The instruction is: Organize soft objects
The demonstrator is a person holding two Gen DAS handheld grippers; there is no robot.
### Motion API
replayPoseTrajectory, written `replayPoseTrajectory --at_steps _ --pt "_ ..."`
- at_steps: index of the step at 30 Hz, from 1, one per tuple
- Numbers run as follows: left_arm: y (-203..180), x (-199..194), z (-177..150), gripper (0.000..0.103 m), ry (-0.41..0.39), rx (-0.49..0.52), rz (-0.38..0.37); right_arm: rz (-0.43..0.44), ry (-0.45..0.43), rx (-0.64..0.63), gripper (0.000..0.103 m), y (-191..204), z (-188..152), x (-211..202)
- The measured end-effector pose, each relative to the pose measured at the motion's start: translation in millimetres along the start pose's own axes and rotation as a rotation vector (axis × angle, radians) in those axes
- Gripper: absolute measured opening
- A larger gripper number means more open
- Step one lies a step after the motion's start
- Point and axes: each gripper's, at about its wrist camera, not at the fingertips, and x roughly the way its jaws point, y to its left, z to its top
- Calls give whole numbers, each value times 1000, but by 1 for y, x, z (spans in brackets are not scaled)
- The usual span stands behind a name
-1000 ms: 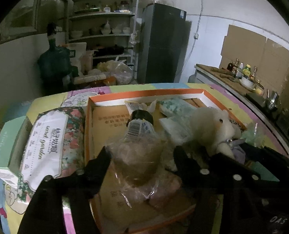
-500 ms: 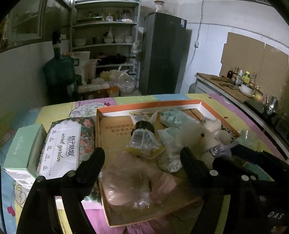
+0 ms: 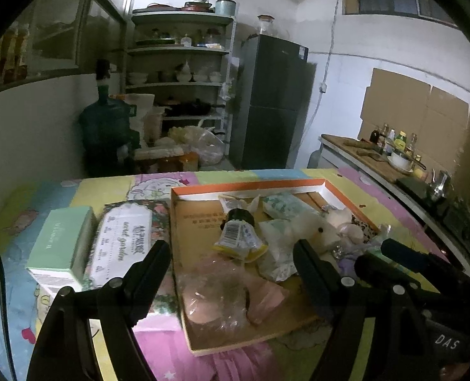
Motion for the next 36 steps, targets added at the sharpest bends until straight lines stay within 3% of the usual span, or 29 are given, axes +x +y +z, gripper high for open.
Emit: replayPoseTrajectory --at_steps 36 --pt "49 -117 -31 79 -149 -23 194 -20 -120 -112 74 102 -16 -59"
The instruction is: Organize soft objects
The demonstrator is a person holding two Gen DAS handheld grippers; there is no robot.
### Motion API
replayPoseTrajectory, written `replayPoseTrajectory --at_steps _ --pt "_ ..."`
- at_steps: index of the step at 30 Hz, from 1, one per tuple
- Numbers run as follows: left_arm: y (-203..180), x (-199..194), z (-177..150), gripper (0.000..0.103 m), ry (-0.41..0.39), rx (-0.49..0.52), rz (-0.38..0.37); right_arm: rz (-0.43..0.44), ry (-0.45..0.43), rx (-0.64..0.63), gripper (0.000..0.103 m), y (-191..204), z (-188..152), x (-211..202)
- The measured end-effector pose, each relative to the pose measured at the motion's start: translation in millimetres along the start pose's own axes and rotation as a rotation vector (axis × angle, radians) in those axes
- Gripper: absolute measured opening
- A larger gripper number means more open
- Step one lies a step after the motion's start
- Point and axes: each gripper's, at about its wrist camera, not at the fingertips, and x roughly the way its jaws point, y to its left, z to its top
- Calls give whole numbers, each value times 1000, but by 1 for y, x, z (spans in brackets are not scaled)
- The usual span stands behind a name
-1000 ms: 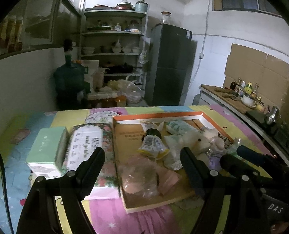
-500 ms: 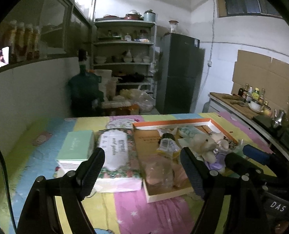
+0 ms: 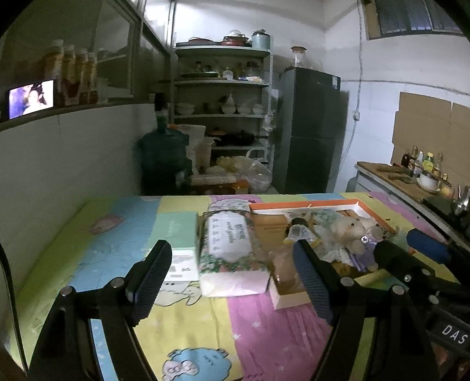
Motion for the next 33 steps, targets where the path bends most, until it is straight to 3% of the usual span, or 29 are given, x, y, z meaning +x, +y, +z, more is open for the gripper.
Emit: replayPoseTrajectory --at_steps 19,33 --pt "51 -55 -30 79 -19 -36 49 -17 -5 -18 74 72 -24 -26" --pt "67 -81 -47 79 -31 -40 61 -16 -26 -23 74 96 -42 -51"
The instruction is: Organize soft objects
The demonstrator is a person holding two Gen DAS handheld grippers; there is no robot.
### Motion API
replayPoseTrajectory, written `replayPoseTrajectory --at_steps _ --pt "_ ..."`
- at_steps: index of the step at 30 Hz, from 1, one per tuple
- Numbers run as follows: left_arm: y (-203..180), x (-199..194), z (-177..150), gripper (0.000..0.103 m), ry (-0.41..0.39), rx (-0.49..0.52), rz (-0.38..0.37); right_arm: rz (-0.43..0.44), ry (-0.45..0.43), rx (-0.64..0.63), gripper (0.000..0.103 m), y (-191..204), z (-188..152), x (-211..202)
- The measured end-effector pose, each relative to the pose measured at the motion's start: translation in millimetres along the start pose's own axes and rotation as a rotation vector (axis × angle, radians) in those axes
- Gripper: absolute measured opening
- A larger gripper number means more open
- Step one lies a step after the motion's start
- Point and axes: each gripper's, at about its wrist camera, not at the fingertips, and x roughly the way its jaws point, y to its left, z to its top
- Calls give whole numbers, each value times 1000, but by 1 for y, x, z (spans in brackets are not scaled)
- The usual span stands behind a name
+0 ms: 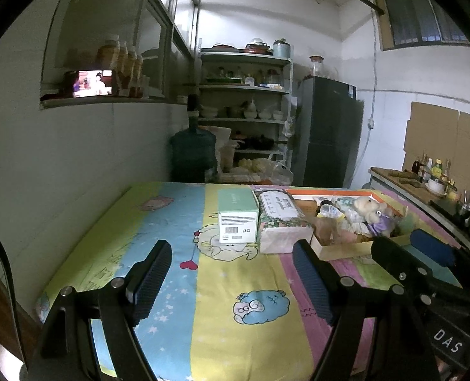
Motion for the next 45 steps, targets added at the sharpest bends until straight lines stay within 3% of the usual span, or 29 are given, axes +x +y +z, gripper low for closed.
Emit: replayPoseTrajectory --at_steps 45 --pt "7 -18 -3 79 -24 -12 12 -3 -26 -13 74 12 -1 -18"
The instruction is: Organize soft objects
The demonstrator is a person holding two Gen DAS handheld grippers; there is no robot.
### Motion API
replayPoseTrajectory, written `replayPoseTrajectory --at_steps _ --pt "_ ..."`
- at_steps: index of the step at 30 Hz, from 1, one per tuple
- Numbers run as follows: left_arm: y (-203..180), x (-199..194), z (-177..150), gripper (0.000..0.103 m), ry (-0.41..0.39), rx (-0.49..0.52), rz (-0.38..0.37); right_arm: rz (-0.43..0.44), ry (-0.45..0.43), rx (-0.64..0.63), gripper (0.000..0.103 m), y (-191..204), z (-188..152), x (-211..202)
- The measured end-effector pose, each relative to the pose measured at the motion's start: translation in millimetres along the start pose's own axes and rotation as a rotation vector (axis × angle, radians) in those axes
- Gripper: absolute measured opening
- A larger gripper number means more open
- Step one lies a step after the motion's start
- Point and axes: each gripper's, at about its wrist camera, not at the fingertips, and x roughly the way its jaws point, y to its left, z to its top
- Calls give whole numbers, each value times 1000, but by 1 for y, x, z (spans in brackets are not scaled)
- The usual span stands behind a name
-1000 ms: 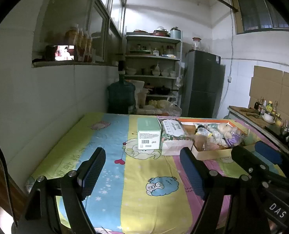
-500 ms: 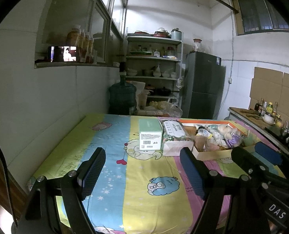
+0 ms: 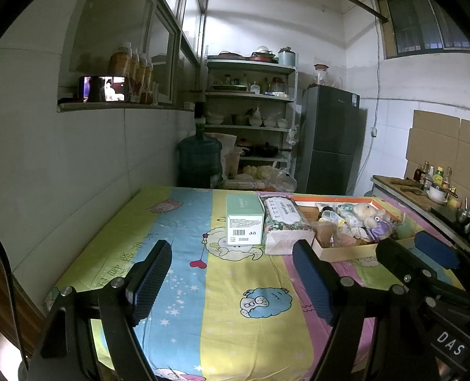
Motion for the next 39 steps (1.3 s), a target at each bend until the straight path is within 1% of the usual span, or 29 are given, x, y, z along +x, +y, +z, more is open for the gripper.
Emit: replayPoseTrajectory --at_steps 39 --pt "0 -3 3 79 4 -1 2 -2 -3 -1 74 2 -1 -2"
